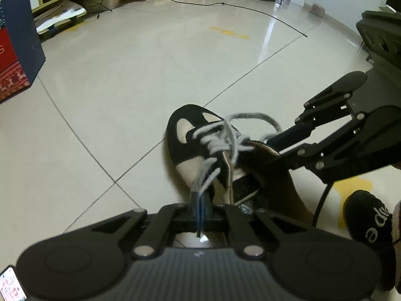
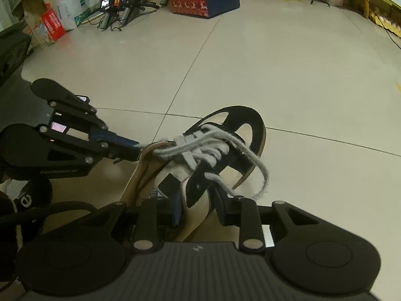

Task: Lace up shoes with both hands
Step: 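Pull the lace end away from the sneaker with the left gripper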

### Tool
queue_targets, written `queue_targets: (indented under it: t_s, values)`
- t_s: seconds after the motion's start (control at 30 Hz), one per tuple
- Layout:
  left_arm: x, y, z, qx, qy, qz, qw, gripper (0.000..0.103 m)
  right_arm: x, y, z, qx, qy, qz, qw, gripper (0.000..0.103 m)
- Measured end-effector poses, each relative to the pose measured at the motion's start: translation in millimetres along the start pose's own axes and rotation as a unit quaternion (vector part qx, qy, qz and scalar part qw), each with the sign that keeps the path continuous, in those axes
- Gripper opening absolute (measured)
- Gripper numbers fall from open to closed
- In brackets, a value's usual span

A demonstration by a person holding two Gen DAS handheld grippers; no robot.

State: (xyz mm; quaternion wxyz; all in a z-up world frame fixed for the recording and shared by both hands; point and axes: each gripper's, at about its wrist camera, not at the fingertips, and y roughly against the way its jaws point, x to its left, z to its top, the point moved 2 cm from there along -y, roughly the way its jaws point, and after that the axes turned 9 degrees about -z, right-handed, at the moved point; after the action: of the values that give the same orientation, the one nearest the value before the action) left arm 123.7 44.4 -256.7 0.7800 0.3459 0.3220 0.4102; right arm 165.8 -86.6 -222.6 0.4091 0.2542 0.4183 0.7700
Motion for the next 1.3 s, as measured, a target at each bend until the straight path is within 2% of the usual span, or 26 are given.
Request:
queue_targets:
  t_s: [0.43, 0.7, 1.3]
  values:
    - [5, 0, -4, 0.0, 0.024, -0.008, 0.9997, 0.001, 2, -1, -1, -0.007, 0.008, 0.0, 1.0, 0.03]
    - [5, 3, -7, -0.005, 0.023, 0.004, 0.9997, 0.001, -2, 0, -3, -0.011, 0.007, 0.0, 1.0, 0.03]
    - [27, 3, -41, 0.043, 0.05, 0.038, 0.9971, 0.001, -5, 0, -3, -0.012, 0.003, 0.002, 1.0, 0.03]
